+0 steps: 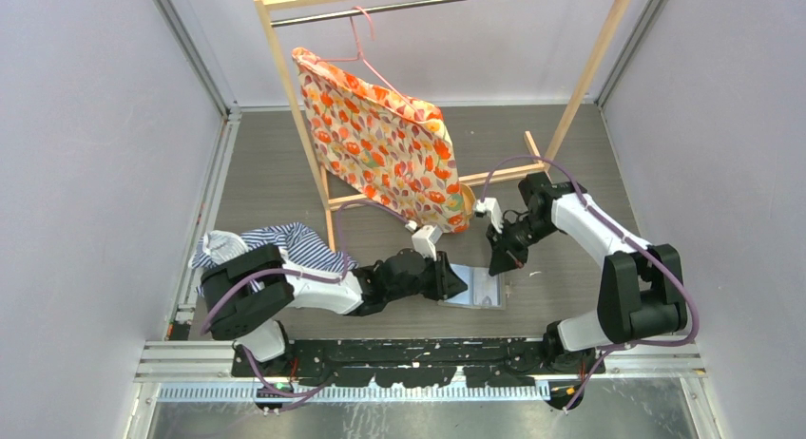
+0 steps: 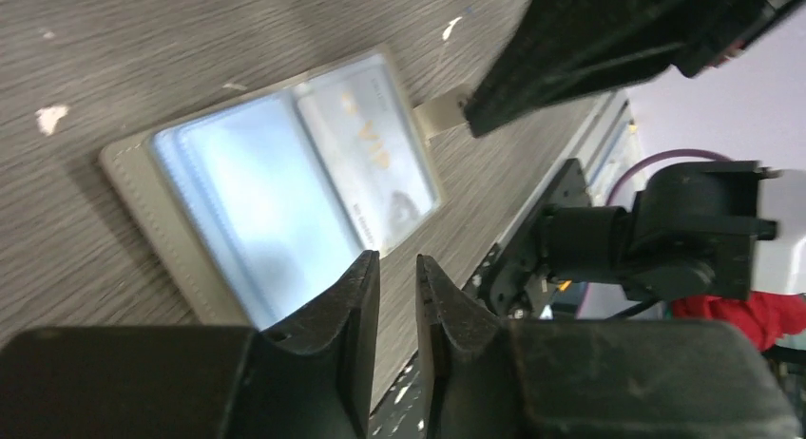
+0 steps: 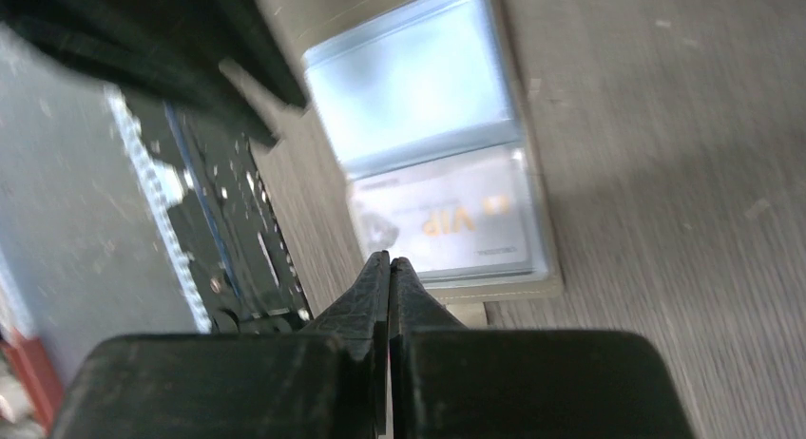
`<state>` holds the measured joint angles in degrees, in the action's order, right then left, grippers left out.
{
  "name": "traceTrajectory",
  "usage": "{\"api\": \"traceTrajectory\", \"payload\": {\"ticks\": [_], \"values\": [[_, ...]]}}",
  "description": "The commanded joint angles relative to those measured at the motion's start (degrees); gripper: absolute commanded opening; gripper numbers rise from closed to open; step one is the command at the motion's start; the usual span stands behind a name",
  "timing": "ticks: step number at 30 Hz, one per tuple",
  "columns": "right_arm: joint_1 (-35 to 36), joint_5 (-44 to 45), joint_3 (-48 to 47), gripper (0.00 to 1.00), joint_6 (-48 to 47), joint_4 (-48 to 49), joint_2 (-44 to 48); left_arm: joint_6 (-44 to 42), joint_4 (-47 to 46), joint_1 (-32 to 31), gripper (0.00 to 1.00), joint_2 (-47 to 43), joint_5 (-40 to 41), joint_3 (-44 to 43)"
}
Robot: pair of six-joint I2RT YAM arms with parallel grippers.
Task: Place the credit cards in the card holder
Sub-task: Open the card holder at the center of the board.
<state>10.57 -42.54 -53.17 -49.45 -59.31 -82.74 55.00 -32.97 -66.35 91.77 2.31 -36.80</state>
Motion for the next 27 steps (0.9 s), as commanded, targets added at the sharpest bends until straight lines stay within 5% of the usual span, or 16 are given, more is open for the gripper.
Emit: {"api": "traceTrajectory", "payload": {"ticks": [1, 8, 11, 14, 18, 22, 27], "values": [[0.8, -4.2, 2.2, 0.01, -22.1, -6.0, 1.8, -5.9, -2.9, -1.7, 0.22, -2.0, 6.5, 0.9], [-0.7, -0.9, -8.4, 0.02, 8.3, 4.8, 0.1, -29.2, 0.4, -7.4, 0.30, -14.8, 20.2, 2.2], [-2.6, 0.9, -11.9, 0.07, 20.0, 14.0, 1.0, -38.5, 3.3, -7.4, 0.57, -21.9, 22.2, 3.2], [-4.0, 6.0, -15.1, 0.26, 34.6, 25.7, -1.4, -41.4, 2.2, -7.1, 0.98, -27.6, 26.1, 6.5], [-2.5, 8.7, -21.9, 0.31, 41.1, 29.9, -11.6, -41.0, 0.5, -5.3, 1.00, -37.1, 19.8, 10.9], [2.0, 13.2, -28.8, 0.31, 40.2, 28.0, -22.2, -37.3, 8.1, -5.1, 0.95, -45.9, 17.9, 10.8], [4.9, 18.4, -33.8, 0.23, 39.3, 25.2, -30.2, -30.0, 12.9, -5.0, 0.90, -54.7, 17.3, 14.8]]}}
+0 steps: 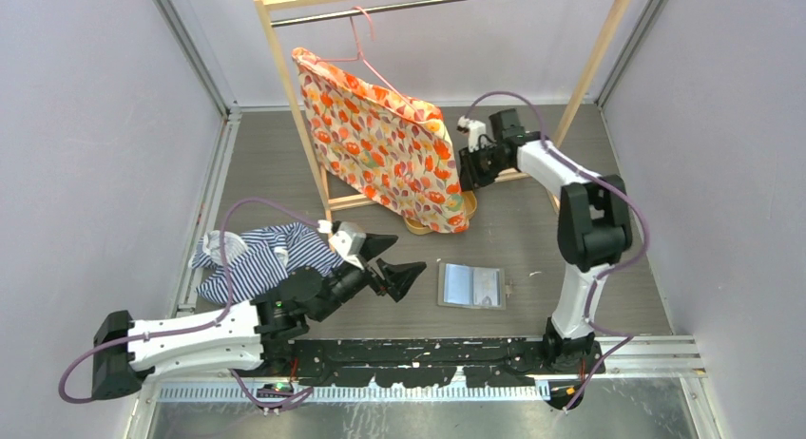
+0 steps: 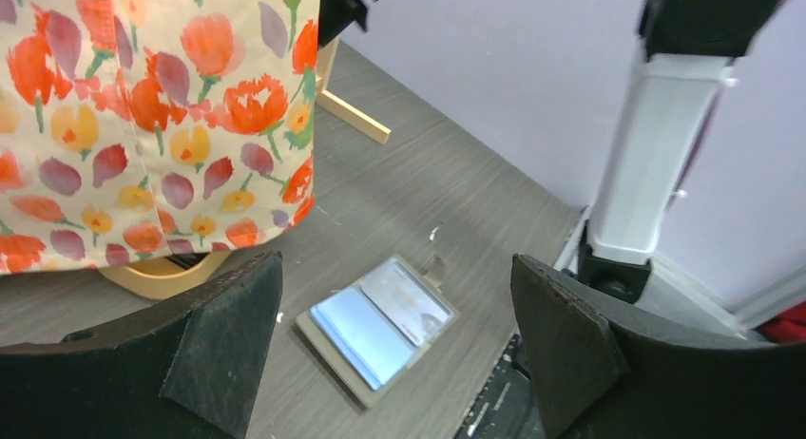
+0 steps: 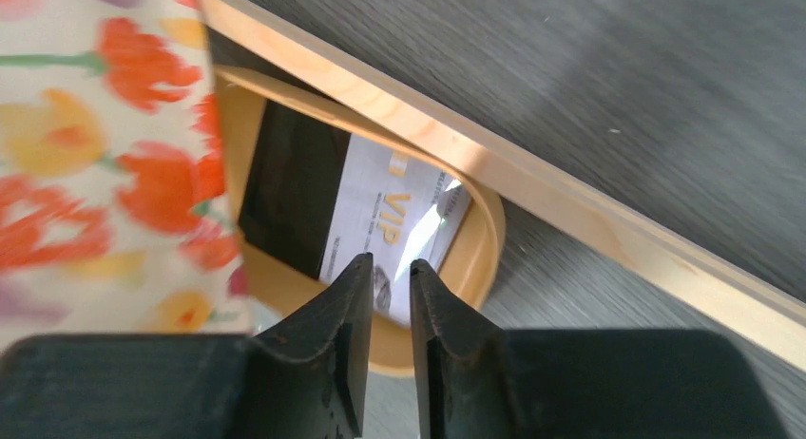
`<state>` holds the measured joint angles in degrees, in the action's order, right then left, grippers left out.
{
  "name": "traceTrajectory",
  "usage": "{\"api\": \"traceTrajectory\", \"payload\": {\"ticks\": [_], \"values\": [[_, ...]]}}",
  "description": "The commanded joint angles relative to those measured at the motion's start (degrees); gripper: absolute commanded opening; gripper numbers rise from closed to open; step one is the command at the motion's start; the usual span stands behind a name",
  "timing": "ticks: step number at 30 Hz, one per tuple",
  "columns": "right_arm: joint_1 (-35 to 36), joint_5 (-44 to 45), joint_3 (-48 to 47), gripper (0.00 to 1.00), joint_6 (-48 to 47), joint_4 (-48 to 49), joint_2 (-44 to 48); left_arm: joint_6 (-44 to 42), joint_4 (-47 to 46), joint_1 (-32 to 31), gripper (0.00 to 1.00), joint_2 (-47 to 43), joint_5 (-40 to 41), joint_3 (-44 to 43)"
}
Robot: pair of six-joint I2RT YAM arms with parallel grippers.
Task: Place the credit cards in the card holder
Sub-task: Open the card holder at the center of the board, then move the storage box to the center of the board.
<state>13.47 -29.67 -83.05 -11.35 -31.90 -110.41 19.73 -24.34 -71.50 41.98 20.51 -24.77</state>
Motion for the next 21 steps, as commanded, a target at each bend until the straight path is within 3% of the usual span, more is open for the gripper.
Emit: {"api": "traceTrajectory", "payload": {"ticks": [1, 9, 15, 21], "values": [[2.2, 6.8, -3.9, 0.21, 0.4, -3.0, -3.1, 6.6, 5.2, 0.1, 0.90, -6.3, -0.5, 3.7], [2.0, 13.6, 2.5, 0.11, -10.2, -11.5, 1.3, 9.6, 7.5, 0.1, 0.89, -13.2, 1.0, 7.4], [0.2, 14.8, 10.1, 0.11, -14.6, -15.1, 8.8, 9.0, 6.3, 0.1, 0.89, -11.0, -0.4, 6.9], [-6.9, 16.3, 15.6, 0.11, -18.6, -16.2, 14.2, 9.4, 5.3, 0.1, 0.89, -7.1, -2.4, 5.6]]}}
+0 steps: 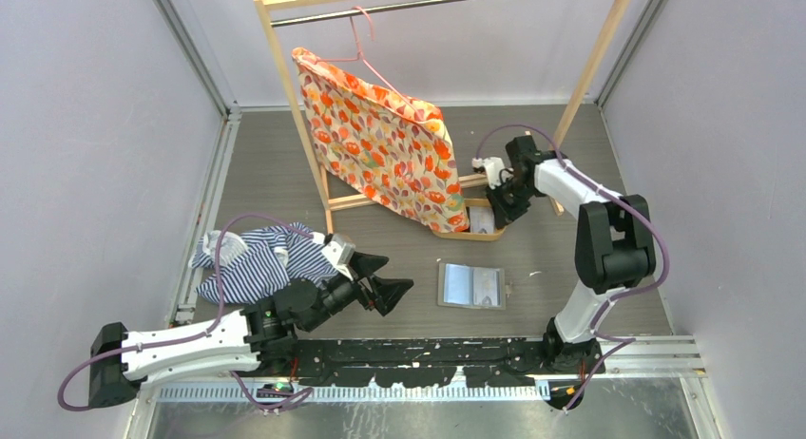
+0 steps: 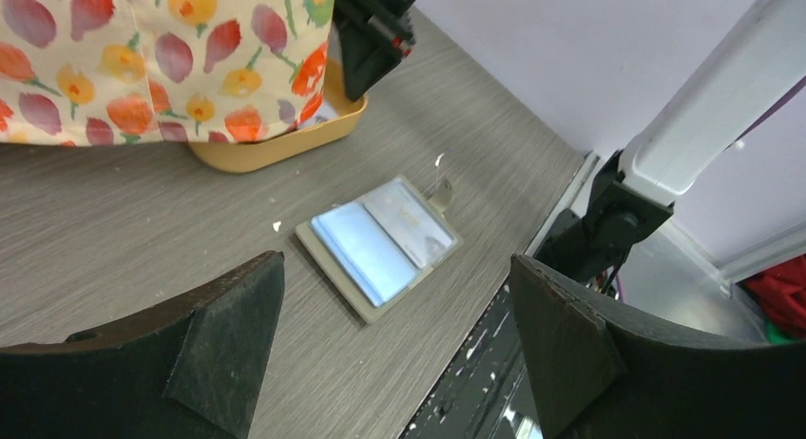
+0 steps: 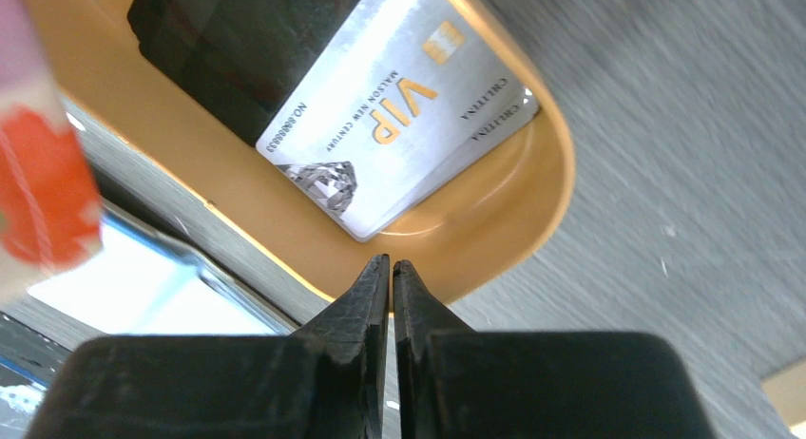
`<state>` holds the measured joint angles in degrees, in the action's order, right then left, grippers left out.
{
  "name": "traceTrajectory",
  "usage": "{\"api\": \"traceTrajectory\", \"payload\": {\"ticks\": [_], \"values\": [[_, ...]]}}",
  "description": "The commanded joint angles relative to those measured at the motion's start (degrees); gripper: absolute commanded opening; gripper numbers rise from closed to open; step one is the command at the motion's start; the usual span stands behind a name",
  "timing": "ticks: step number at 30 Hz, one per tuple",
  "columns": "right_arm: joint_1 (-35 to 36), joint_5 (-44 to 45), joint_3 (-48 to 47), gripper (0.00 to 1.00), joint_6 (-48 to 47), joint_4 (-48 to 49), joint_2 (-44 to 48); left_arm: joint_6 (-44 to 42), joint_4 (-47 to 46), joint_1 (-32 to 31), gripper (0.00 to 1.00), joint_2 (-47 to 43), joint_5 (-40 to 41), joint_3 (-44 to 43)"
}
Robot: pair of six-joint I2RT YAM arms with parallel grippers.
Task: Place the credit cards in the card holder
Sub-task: Move the storage box to the center of the board.
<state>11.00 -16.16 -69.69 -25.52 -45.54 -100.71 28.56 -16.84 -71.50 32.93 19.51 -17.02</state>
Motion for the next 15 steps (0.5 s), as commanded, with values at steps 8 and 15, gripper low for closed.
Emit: {"api": "traceTrajectory", "payload": {"ticks": [8, 15], "values": [[-18.6, 2.0, 5.5, 0.14, -12.1, -3.8, 6.7, 1.3, -4.9, 0.1, 0.88, 6.1, -2.4, -2.7], [-24.1, -4.8, 3.7, 0.29, -15.2, -5.9, 9.4, 1.3, -6.4, 0.1, 0.88, 10.1, -3.1, -4.1]]}}
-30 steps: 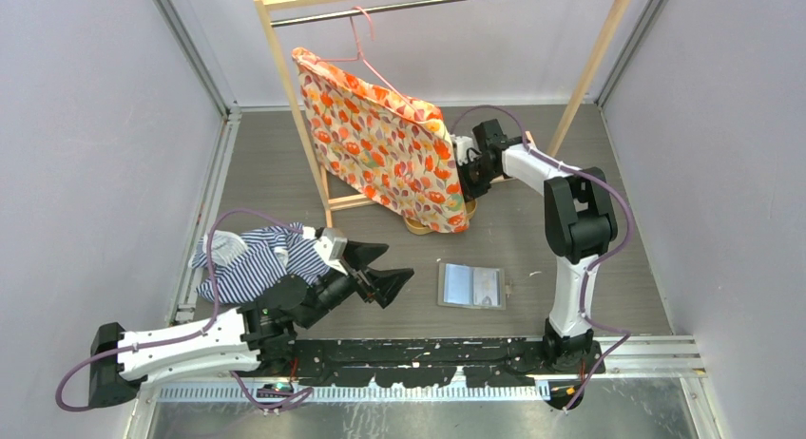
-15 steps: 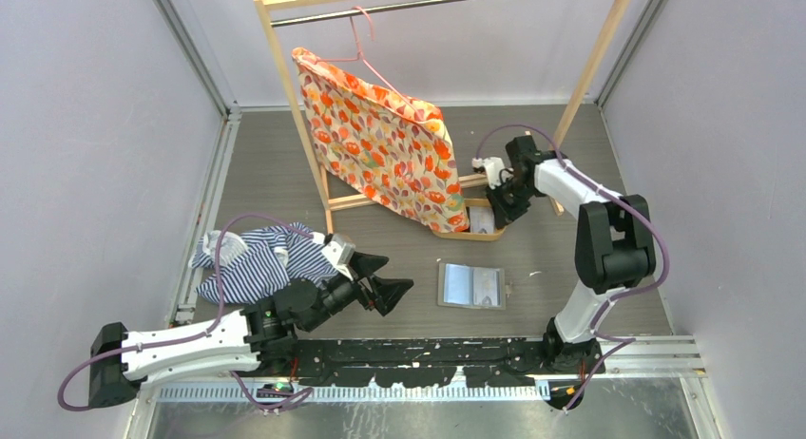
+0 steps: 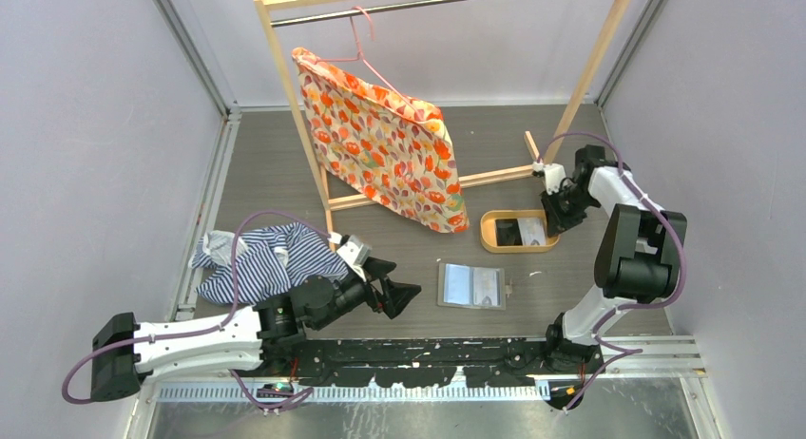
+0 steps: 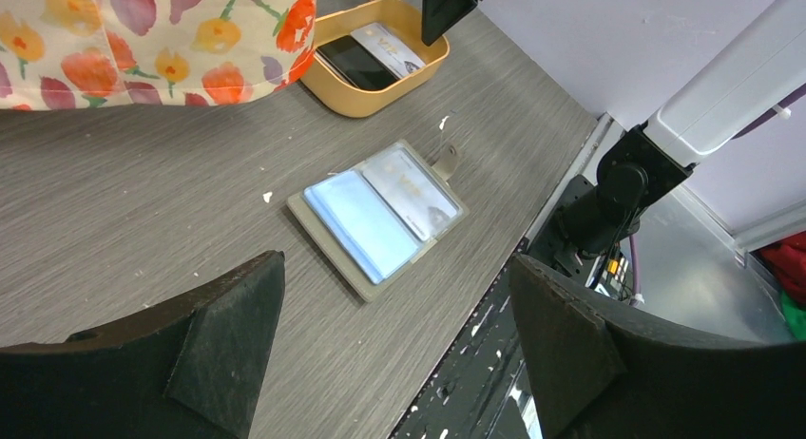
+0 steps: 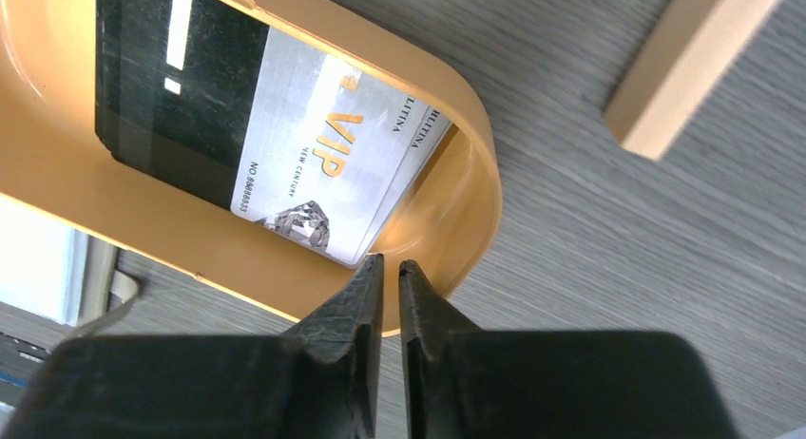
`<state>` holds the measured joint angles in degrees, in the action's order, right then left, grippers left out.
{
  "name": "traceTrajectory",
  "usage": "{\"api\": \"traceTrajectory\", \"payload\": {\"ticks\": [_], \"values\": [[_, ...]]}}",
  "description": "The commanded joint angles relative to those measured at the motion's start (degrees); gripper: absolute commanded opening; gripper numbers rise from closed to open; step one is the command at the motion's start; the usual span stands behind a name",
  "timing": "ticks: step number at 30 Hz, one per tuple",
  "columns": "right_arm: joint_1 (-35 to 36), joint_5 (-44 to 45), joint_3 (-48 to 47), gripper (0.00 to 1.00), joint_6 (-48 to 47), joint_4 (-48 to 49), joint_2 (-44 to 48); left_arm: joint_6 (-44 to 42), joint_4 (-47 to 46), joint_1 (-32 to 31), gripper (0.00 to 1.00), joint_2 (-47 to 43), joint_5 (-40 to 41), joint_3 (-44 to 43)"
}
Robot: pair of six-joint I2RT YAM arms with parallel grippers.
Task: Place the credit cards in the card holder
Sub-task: Move the storage box to the center of the board.
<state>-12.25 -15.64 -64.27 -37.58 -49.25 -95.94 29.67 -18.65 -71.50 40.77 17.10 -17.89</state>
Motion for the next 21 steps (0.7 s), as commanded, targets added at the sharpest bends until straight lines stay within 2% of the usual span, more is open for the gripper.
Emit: {"api": "traceTrajectory", "payload": {"ticks": [1, 3, 6, 14, 17, 21], "values": [[-0.8, -7.3, -2.0, 0.36, -1.8, -2.3, 5.5, 0.0, -5.0, 0.1, 0.88, 3.2, -0.8, -3.7], [-0.7, -10.6, -2.9, 0.52, 1.6, -1.9, 6.3, -0.7, -6.4, 0.1, 0.88, 5.8, -0.8, -4.7], [-0.7, -12.9, -5.0, 0.62, 7.6, -1.7, 5.3, -2.3, -7.5, 0.1, 0.89, 9.1, -0.5, -6.8], [3.7, -4.8, -2.8, 0.64, 17.4, 2.7, 3.3, -8.1, -5.9, 1.1, 0.93, 15.9, 3.7, -12.7], [6.5, -1.2, -2.0, 0.64, 19.9, 5.1, 2.1, -7.7, -4.8, 4.2, 0.94, 17.9, 0.3, -14.2], [9.7, 8.5, -1.1, 0.68, 22.0, 9.4, 0.1, -5.6, -4.6, 9.4, 0.93, 20.6, -5.5, -15.5]]}}
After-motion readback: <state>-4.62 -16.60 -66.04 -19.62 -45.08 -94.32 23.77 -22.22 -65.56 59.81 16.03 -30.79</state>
